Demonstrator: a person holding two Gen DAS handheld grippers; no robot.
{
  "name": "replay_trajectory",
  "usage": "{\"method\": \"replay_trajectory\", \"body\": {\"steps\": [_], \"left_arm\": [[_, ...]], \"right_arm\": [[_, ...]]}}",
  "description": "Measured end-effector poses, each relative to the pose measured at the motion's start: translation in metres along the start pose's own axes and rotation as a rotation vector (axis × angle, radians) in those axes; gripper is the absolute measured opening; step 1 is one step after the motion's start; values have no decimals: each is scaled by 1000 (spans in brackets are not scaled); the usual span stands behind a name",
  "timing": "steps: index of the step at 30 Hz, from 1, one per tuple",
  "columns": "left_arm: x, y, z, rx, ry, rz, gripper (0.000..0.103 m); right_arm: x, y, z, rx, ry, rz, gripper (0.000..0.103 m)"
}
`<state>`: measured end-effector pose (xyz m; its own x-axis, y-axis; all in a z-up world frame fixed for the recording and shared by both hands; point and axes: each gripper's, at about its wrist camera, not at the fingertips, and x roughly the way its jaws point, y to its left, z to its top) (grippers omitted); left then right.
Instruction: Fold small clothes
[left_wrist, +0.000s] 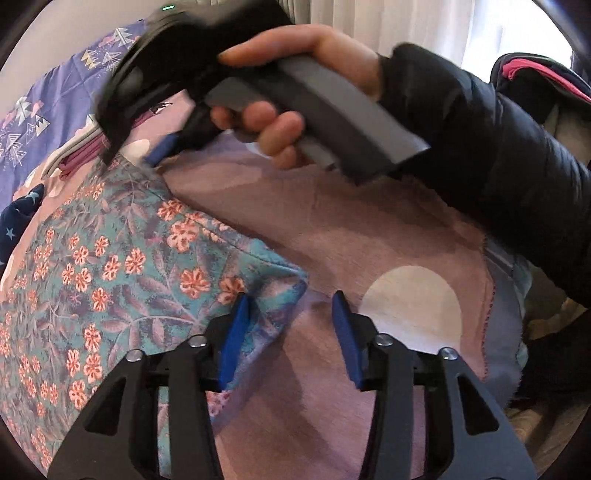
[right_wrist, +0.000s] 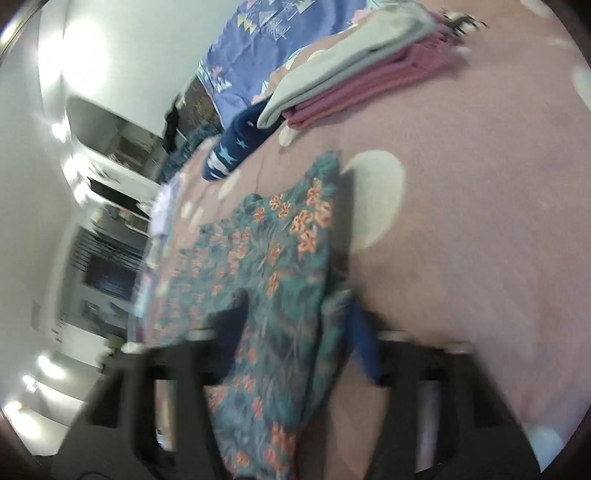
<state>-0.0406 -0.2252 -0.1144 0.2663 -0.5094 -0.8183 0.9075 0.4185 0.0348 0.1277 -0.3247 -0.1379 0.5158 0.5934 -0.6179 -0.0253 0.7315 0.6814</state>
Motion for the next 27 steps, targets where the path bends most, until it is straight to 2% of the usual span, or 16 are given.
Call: {"method": "replay_trajectory", "body": {"steps": [3, 5, 7, 8, 11, 13, 14, 15, 16, 17, 18, 20, 21, 22, 25, 27], "left_arm": [[-4, 2, 4, -12, -7, 70, 22], [-11, -1, 8, 34, -33, 143, 24], [-17, -14, 7, 110, -57, 223, 46], [-19, -25, 6, 178, -85, 277, 66], [-12, -40, 5, 272, -93, 337, 68], [-3, -35, 8, 235, -58, 314, 50], [1, -28, 10, 195, -37, 298, 28], [1, -18, 13, 149, -31, 277, 11], [-2, -11, 13, 113, -36, 248, 10], [-8, -2, 16, 54, -52, 191, 8], [-13, 2, 16, 27, -69, 159, 8], [-20, 6, 17, 18, -84, 124, 8], [-20, 6, 17, 23, -80, 120, 8], [-20, 6, 16, 27, -78, 118, 8], [-18, 3, 11, 40, -79, 105, 8], [-11, -5, 9, 44, -64, 72, 8]], "right_arm": [[-4, 15, -1, -49, -51, -46, 7], [-14, 27, -3, -91, -87, -41, 7], [-15, 33, -1, -128, -76, -60, 7], [-15, 32, -1, -131, -67, -66, 7], [-7, 23, -1, -100, -46, -66, 8], [-6, 15, -3, -67, -41, -51, 9], [-5, 11, -3, -52, -39, -43, 12], [-5, 7, -2, -25, -40, -33, 18], [-5, 3, -1, 0, -44, -33, 39], [-4, 1, 1, 18, -44, -35, 51], [-3, -2, 2, 33, -39, -11, 54], [-1, -3, 5, 38, -22, 3, 46], [0, -1, 8, 50, -27, 3, 11], [0, 2, 11, 52, -27, 19, 5], [-17, 29, 13, -46, -119, 32, 5], [-18, 36, 12, -97, -141, -16, 5]]}}
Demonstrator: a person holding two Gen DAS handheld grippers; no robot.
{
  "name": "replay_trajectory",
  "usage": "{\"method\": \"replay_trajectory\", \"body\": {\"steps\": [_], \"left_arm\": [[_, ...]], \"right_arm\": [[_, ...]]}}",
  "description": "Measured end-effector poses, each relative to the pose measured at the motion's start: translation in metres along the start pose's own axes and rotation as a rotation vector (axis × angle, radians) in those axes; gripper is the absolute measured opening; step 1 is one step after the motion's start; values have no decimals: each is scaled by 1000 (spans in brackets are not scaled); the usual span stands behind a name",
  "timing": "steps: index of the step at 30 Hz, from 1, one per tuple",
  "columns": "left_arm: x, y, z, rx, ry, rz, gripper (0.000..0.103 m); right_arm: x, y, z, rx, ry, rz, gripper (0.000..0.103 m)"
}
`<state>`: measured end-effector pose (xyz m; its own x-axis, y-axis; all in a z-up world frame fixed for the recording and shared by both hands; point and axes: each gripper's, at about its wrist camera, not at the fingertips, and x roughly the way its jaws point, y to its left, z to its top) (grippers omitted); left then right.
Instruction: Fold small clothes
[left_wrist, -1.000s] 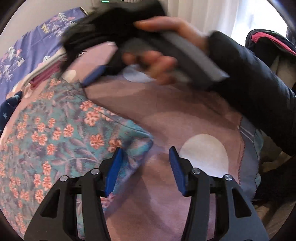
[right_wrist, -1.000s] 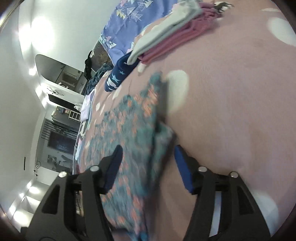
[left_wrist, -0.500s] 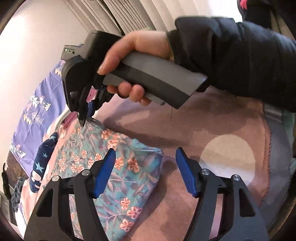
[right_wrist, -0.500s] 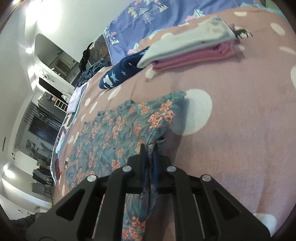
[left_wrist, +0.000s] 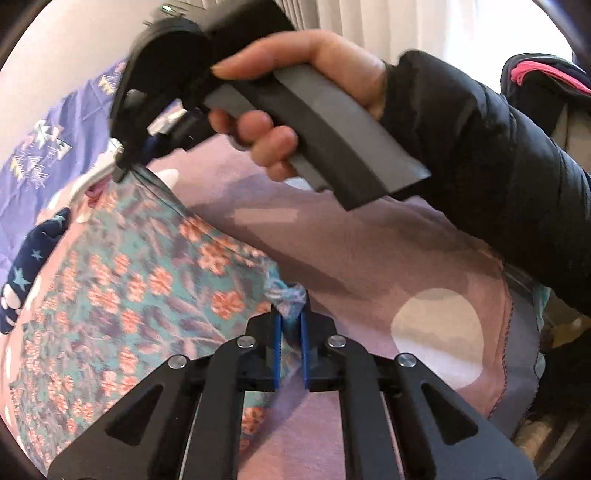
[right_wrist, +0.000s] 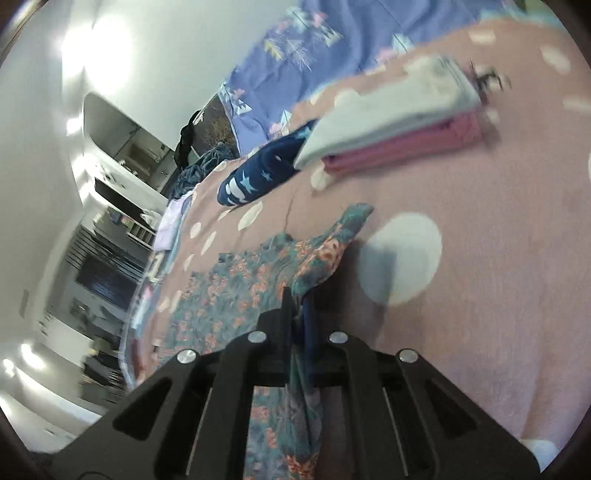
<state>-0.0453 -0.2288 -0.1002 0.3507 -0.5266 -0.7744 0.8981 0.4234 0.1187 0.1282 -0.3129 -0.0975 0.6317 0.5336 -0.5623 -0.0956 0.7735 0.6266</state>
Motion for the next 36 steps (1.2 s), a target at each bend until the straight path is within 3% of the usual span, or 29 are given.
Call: {"method": "replay_trajectory", "body": {"steps": [3, 5, 7, 9, 11, 13, 15, 16, 17, 18, 19, 23, 25, 28, 32, 36], "left_arm": [[15, -5, -4, 9, 23, -22, 8], [17, -5, -4, -7, 19, -37, 8], [17, 0, -4, -29, 14, -56, 8], [16, 5, -4, -37, 10, -65, 8], [14, 5, -4, -46, 4, -70, 9], [13, 6, -8, -61, -4, -74, 9], [17, 20, -12, -78, -10, -83, 11], [16, 21, -13, -86, -11, -90, 12], [16, 22, -14, -97, -15, -97, 14], [13, 25, -15, -107, -19, -103, 19], [9, 28, -17, -122, -23, -106, 21], [-9, 41, -37, -195, -36, -104, 34], [-29, 54, -53, -255, -52, -94, 34], [-65, 78, -82, -362, -109, -40, 35], [-112, 132, -139, -567, -140, 143, 36], [-163, 185, -208, -779, -180, 318, 36]], "right_arm": [[27, -29, -4, 24, 55, -149, 5], [35, -55, -14, 98, 49, -81, 4], [27, -54, -14, 107, 31, -51, 6], [17, -43, -13, 98, 9, -106, 13], [-5, -24, -15, 38, -53, -151, 16], [-20, -8, -21, -13, -85, -84, 16], [-22, 4, -33, -65, -61, -9, 24], [-15, 7, -40, -101, -16, -19, 29], [-8, 6, -45, -116, 13, -59, 29], [7, 1, -54, -131, 60, -185, 22], [15, -3, -59, -148, 66, -244, 13], [6, 8, -67, -162, 15, -297, 13], [-6, 24, -71, -183, 2, -374, 27], [-29, 44, -78, -254, -45, -389, 28], [-54, 81, -95, -375, -127, -377, 43], [-40, 136, -115, -533, -104, -323, 52]]}}
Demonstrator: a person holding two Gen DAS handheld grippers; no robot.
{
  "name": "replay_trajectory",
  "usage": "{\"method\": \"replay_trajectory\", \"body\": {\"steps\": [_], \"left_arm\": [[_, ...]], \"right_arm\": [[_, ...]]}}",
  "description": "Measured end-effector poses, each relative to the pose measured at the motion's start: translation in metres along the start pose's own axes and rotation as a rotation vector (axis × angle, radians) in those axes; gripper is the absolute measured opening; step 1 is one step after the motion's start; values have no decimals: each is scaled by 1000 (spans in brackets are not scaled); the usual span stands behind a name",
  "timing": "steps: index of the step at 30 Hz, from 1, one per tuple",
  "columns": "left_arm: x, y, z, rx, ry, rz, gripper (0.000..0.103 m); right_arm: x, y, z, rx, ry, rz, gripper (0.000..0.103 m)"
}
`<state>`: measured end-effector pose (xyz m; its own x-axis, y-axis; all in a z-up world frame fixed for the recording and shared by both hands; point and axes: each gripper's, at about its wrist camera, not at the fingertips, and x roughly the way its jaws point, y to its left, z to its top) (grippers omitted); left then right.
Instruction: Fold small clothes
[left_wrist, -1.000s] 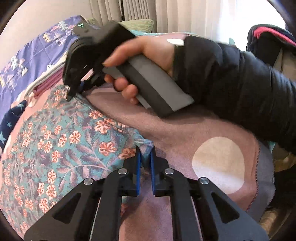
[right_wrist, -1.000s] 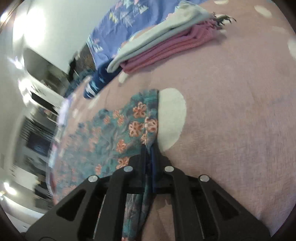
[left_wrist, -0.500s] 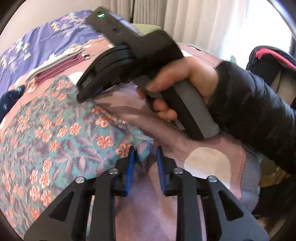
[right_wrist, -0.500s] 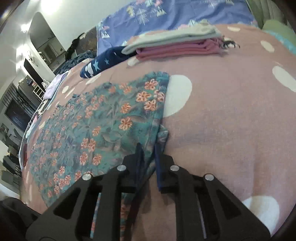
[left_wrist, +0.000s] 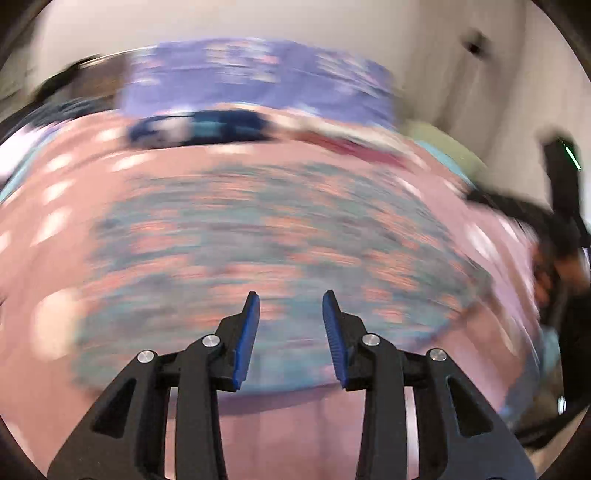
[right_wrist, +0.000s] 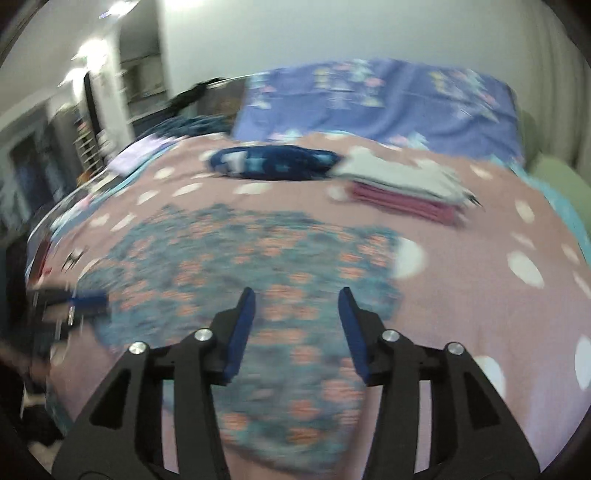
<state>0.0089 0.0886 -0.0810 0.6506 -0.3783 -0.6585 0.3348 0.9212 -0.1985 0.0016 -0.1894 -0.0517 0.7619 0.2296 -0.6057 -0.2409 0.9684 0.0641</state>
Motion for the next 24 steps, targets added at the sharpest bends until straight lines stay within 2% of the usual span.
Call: {"method": "replay_trajectory", "body": {"steps": [2, 5, 6, 9, 11, 13, 17, 20, 24], "left_arm": [[-16, 38, -3, -77, -28, 54, 35], [-36, 85, -10, -74, -6, 95, 7], [-38, 90, -14, -69, 4, 92, 6], [-46, 113, -20, -90, 29, 42, 6], [-45, 120, -24, -105, 42, 1, 9], [-41, 127, -24, -100, 52, -62, 19], [-21, 116, -19, -22, 63, -119, 41], [-8, 110, -10, 37, 87, -164, 41], [1, 105, 0, 70, 107, -281, 37]], "right_arm": [[5, 37, 1, -83, 20, 51, 55], [14, 88, -1, -162, 35, 125, 61], [20, 109, -4, -193, 51, 139, 65], [36, 163, -14, -296, 96, 165, 66], [40, 188, -22, -349, 111, 177, 68], [45, 212, -28, -399, 129, 188, 72], [51, 243, -35, -452, 155, 190, 77], [53, 251, -41, -466, 191, 176, 78], [58, 255, -45, -449, 213, 133, 78]]}}
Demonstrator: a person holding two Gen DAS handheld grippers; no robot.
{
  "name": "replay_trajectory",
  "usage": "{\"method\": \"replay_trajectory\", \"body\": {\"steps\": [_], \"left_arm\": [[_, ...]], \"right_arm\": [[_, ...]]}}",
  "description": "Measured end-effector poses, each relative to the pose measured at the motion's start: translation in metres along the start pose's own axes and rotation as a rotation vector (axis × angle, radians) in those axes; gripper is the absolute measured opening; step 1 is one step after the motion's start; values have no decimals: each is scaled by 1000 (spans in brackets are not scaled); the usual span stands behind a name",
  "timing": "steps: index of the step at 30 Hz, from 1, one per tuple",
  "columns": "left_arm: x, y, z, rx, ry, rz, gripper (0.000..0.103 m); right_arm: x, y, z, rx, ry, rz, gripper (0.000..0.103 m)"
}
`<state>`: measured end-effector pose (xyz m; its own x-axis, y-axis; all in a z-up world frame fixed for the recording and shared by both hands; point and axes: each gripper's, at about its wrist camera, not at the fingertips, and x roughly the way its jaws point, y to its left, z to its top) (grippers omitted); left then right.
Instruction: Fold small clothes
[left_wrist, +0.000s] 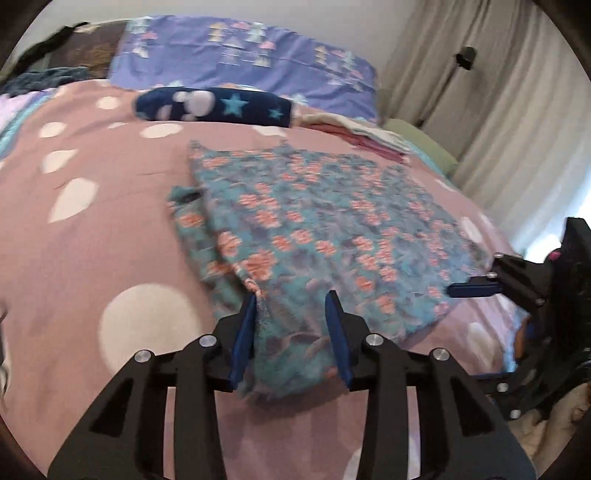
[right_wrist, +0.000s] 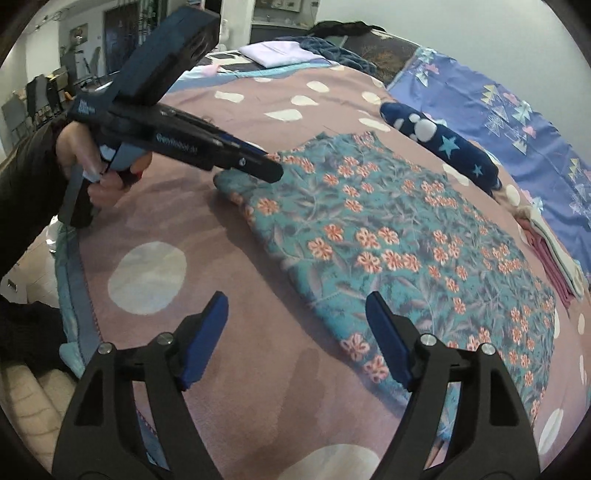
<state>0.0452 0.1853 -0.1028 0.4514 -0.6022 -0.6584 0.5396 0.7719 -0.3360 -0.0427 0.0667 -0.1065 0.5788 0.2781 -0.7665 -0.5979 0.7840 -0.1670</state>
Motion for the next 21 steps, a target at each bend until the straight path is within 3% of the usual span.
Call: {"method": "replay_trajectory", "body": {"steps": [2, 5, 9, 10, 11, 12, 17, 20, 21], "left_arm": [[6, -2, 2, 36, 26, -31, 37], [18, 5, -3, 41, 86, 14, 37], [15, 14, -6, 5, 80, -35, 36], [14, 14, -7, -2, 78, -58, 31], [14, 13, -8, -12, 80, -85, 8], [12, 13, -11, -24, 89, -110, 1], [-12, -11, -33, 46, 56, -84, 2], [-2, 11, -32, -55, 64, -36, 2], [1, 20, -30, -104, 59, -55, 4]], "right_arm": [[1, -1, 1, 19, 4, -8, 78], [-1, -1, 4, 30, -3, -24, 79], [0, 0, 10, 23, -12, -31, 80], [1, -1, 12, 23, -11, -31, 80], [2, 0, 13, 22, -11, -33, 80], [5, 1, 16, 23, -11, -38, 80], [11, 8, 21, 19, -30, 9, 80], [22, 15, 24, 3, -17, 17, 80], [27, 20, 27, -10, -9, 0, 80]]}}
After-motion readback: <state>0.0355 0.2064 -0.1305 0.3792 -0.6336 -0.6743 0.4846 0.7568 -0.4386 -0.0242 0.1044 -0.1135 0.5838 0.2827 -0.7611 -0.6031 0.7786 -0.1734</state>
